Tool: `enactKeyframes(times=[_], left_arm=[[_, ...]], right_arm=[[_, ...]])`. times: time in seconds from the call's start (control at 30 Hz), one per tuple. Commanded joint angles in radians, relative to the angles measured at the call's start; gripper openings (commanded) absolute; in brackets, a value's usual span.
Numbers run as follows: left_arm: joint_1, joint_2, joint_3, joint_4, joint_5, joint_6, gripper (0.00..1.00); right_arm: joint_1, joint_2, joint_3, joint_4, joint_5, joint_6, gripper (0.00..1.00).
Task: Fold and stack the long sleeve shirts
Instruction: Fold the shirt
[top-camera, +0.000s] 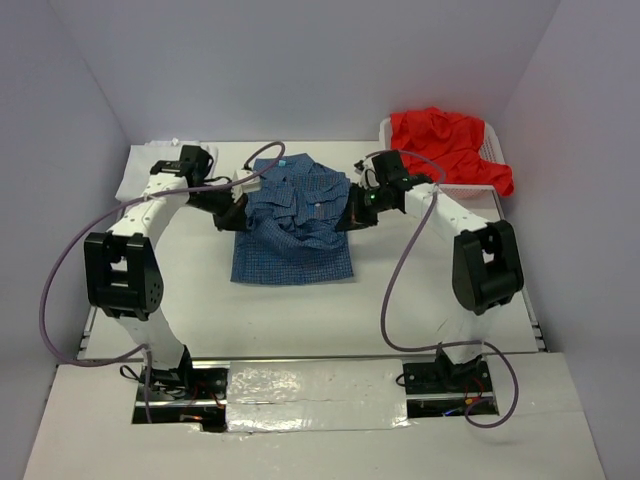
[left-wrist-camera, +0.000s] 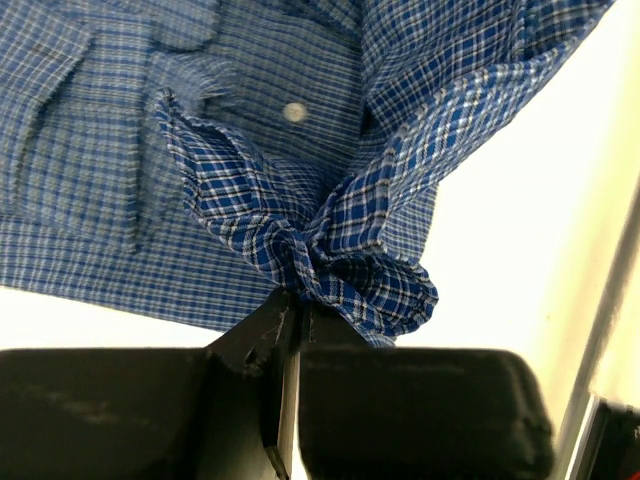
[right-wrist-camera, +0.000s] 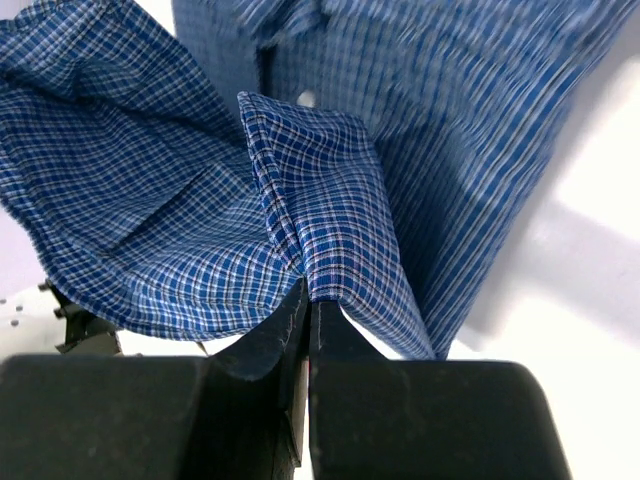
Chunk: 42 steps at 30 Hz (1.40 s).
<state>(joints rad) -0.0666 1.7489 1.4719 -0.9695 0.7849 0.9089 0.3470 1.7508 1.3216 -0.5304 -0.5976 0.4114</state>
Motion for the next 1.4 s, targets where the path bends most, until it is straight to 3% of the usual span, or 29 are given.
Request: enactKeyframes(times=[0.0,0.2,0.5,0.6,0.63,0.77,0.9,1.0,1.1,1.2,1.33,1.37], left_arm=[[0.007,0.018,0.013,0.123,-0.019,-0.136,0.00],[0.027,0.064,-0.024,0.264,-0.047,-0.251,0.00],[0.033,0.138,-0.041,0.431,-0.116,-0.315,0.13],[0.034,0.165,-0.021,0.474,-0.165,-0.369,0.26],[0.034,0.175,-0.013,0.485,-0.176,-0.387,0.28],[0.037,0.176,-0.027,0.483,-0.254,-0.407,0.39],[0.042,0.170,-0.028,0.491,-0.337,-0.444,0.49],[0.042,0.170,-0.018,0.520,-0.403,-0.484,0.58],[0.045,0.185,0.034,0.514,-0.482,-0.534,0.58],[0.060,0.160,0.079,0.491,-0.464,-0.544,0.55],[0.041,0.028,0.028,0.502,-0.368,-0.385,0.54],[0.031,0.000,-0.007,0.488,-0.337,-0.258,0.54]], right_arm=[[-0.025,0.059,0.105,-0.022,-0.033,-0.040,0.00],[-0.057,0.153,0.165,-0.020,-0.007,-0.019,0.01],[-0.082,0.262,0.229,0.000,0.044,0.018,0.12],[-0.103,0.269,0.235,0.035,0.059,0.052,0.23],[-0.111,0.266,0.238,0.044,0.065,0.069,0.32],[-0.112,0.251,0.319,0.000,0.122,0.047,0.50],[-0.114,0.210,0.370,-0.043,0.191,0.009,0.60],[-0.115,0.139,0.355,-0.037,0.235,-0.003,0.62],[-0.114,0.090,0.315,-0.017,0.242,-0.011,0.62],[-0.111,0.030,0.219,-0.011,0.254,-0.036,0.61],[-0.085,-0.051,0.084,0.001,0.239,-0.069,0.59],[-0.069,-0.082,0.059,0.007,0.234,-0.071,0.58]])
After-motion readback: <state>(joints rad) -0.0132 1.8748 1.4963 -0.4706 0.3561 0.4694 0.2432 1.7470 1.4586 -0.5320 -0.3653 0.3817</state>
